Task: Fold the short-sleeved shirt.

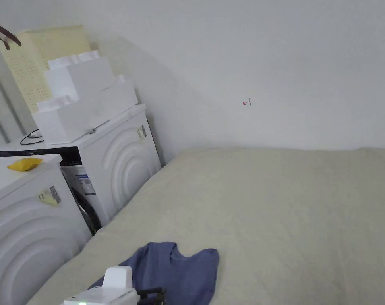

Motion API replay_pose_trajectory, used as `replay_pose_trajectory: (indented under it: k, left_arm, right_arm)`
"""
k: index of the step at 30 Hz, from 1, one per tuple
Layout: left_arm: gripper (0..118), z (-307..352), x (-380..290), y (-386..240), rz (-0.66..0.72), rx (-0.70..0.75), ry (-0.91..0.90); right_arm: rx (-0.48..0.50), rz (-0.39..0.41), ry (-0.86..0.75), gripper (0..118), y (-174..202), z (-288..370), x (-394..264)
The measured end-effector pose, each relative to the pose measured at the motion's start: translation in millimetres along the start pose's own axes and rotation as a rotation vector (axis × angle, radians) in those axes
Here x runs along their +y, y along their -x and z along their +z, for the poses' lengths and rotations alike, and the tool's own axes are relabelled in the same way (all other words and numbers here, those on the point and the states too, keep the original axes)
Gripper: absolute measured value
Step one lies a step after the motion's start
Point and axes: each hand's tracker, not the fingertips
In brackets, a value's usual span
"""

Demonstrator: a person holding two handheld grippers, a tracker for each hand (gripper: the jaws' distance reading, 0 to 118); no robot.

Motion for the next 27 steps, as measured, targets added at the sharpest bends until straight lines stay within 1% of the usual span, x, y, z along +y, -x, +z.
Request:
replay_pose_trajectory:
  k: [3, 7, 9, 12, 14, 15, 16, 17, 19, 20, 21, 23, 24, 25, 27]
  left_arm:
    - [109, -52, 9, -1, -0.038, -0.011, 0.043]
    - [108, -107, 20, -7, -0.046, -0.029, 0.1]
    - [107, -128, 25, -6, -0.022, -0.007, 0.124]
    - [104, -156, 24, -4, 0.009, -0.015, 0.166]
    - [102, -187, 15, 9, 0.015, 0.003, 0.18]
    - [102, -195, 12, 11, 0.025, 0.024, 0.196]
    - [100, -199, 9, 13, 0.043, 0.014, 0.21]
    - [101, -196, 6, 13, 0.082, -0.021, 0.203]
    - [101, -191, 5, 12, 0.096, -0.007, 0.168]
    - [97, -189, 4, 8, 0.086, -0.003, 0.171]
    - [88, -184, 5, 5, 0.059, 0.008, 0.16]
    - [43, -177, 6, 2, 0.043, -0.022, 0.124]
    - [25, -174, 6, -2, 0.033, -0.013, 0.116]
    - [19, -179, 7, 3, 0.022, -0.019, 0.115]
    - [17, -182, 8, 4, 0.024, -0.013, 0.126]
  right_arm:
    - [-0.005, -0.037, 0.038, 5, -1, -12, -2]
    - [-0.041, -0.038, 0.083, 5, -3, -26, -5]
    - [-0.055, -0.042, 0.104, 5, -5, -31, -6]
    - [-0.072, -0.058, 0.126, 5, -9, -39, -8]
    - [-0.085, -0.061, 0.144, 5, -11, -45, -8]
    - [-0.095, -0.057, 0.154, 5, -11, -48, -9]
    - [-0.102, -0.054, 0.162, 5, -11, -50, -10]
    - [-0.104, -0.053, 0.17, 5, -12, -52, -11]
    - [-0.108, -0.056, 0.184, 5, -12, -57, -13]
    - [-0.105, -0.059, 0.19, 5, -12, -58, -14]
    - [-0.1, -0.06, 0.195, 5, -12, -60, -16]
    - [-0.093, -0.058, 0.209, 5, -11, -63, -19]
    - [-0.09, -0.055, 0.214, 5, -10, -63, -21]
    - [-0.087, -0.053, 0.218, 5, -10, -63, -22]
    - [-0.075, -0.048, 0.226, 5, -9, -61, -23]
